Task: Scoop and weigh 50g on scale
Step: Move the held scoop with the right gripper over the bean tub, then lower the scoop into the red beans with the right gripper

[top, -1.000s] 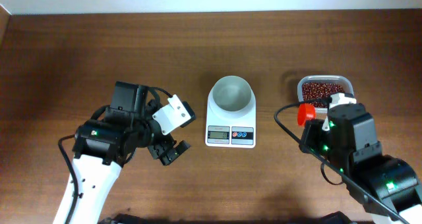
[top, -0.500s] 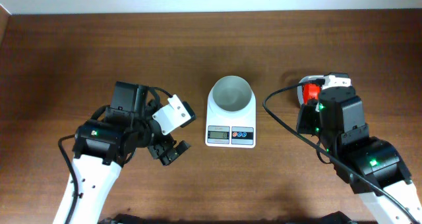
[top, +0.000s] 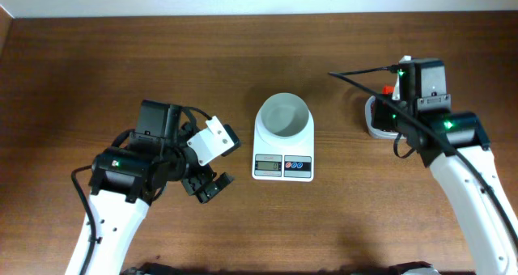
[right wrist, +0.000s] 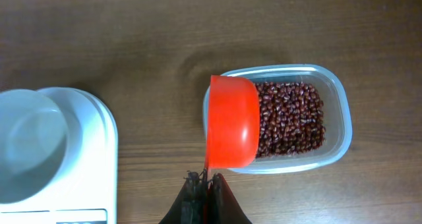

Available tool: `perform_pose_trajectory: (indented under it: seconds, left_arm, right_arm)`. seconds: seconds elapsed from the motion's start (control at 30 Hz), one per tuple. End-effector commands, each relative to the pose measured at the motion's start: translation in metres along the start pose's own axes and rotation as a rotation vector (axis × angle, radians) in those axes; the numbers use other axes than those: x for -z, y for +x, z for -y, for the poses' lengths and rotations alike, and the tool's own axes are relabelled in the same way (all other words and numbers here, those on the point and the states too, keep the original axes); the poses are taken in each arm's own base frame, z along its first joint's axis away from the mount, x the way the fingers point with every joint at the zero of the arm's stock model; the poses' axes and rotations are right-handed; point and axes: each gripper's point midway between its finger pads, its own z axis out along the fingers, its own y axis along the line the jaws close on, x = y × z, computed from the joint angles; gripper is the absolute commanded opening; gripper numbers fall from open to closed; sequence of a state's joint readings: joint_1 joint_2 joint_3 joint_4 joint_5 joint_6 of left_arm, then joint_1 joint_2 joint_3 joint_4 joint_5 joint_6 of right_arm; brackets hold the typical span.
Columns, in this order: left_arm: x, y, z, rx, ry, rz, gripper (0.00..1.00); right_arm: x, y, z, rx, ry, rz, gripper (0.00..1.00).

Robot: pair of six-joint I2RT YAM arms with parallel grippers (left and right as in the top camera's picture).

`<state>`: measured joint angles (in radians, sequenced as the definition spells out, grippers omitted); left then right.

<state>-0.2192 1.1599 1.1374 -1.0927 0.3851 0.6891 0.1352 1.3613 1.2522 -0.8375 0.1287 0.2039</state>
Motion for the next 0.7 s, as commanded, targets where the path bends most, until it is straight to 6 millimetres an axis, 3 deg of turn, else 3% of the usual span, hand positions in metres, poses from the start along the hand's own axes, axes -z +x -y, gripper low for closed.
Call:
perform_pose_trajectory:
  seconds: [0.0,0.1,0.37,0.47,0.67]
  left_arm:
    - [0.006,-0.003,-0.001,-0.017,-0.015,0.016,0.99]
    - [0.006,-0.003,-0.001,-0.017,-0.015,0.016,0.99]
    - [0.006,-0.003,-0.001,-0.017,-0.015,0.016,0.99]
    - [0.006,-0.003,-0.001,-0.017,-0.015,0.016,0.99]
    - [0.006,-0.003,-0.001,-0.017,-0.015,0.016,0.99]
  right_arm:
    - [-0.007,-0.009,0.011,0.080,0.016,-0.006,0.04]
    - [-0.023,-0.002,0.030,0.175,0.074,-0.067,0.04]
    - [-0.056,0.014,0.063,0.237,0.263,-0.188,0.04]
    - [-0.075,0.026,0.067,0.286,0.280,-0.256,0.04]
    - [-0.100,0.036,0.086,0.208,0.245,-0.309,0.04]
